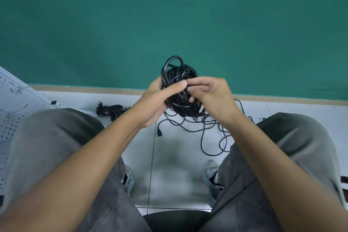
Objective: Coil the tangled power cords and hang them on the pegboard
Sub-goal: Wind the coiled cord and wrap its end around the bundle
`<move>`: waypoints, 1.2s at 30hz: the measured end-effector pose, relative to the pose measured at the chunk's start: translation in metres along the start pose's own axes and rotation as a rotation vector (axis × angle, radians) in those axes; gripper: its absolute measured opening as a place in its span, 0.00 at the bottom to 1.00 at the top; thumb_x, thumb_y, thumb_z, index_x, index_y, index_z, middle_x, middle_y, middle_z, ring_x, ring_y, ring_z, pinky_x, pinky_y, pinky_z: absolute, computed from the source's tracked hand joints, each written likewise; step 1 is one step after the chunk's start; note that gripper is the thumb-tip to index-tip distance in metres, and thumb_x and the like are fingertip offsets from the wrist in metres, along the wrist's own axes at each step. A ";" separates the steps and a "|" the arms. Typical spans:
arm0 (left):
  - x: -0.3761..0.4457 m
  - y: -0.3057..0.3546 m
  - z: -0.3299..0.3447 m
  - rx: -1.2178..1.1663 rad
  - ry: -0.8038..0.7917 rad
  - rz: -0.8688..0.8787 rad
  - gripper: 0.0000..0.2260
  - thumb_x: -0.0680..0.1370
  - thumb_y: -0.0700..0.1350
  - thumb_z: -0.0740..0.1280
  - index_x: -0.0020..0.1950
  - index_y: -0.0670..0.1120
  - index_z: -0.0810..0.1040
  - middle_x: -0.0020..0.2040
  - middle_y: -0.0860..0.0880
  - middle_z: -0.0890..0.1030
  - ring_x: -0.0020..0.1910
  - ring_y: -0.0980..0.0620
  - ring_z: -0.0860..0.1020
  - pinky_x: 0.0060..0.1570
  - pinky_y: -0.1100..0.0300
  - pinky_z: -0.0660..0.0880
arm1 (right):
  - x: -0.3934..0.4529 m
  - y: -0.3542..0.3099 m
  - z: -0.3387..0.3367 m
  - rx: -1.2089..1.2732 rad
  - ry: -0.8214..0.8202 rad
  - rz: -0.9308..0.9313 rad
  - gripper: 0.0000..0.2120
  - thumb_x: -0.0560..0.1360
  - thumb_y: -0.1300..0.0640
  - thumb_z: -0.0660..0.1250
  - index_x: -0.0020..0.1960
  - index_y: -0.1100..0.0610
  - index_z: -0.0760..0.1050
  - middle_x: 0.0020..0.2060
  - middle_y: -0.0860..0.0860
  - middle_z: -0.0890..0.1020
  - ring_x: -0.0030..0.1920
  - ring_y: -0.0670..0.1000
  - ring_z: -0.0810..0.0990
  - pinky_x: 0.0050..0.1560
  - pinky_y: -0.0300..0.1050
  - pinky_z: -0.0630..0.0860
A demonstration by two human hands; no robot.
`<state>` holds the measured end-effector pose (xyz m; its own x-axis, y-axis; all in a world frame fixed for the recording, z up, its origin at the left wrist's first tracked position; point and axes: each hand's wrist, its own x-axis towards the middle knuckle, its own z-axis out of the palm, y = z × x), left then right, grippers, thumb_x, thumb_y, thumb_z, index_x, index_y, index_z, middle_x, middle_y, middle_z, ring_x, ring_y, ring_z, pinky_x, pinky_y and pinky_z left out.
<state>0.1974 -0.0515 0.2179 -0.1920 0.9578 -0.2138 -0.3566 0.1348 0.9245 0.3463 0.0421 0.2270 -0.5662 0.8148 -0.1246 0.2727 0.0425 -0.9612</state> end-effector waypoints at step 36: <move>0.002 0.015 -0.004 0.812 0.288 0.199 0.06 0.76 0.42 0.77 0.49 0.51 0.86 0.44 0.53 0.85 0.40 0.53 0.84 0.48 0.59 0.80 | -0.002 0.017 0.010 0.361 0.056 0.286 0.14 0.75 0.54 0.73 0.52 0.65 0.84 0.50 0.63 0.86 0.46 0.58 0.85 0.63 0.61 0.78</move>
<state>0.1884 -0.0483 0.2303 -0.4435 0.8963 0.0049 0.4467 0.2162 0.8682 0.3446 0.0356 0.2088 -0.4623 0.7950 -0.3928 0.1180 -0.3839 -0.9158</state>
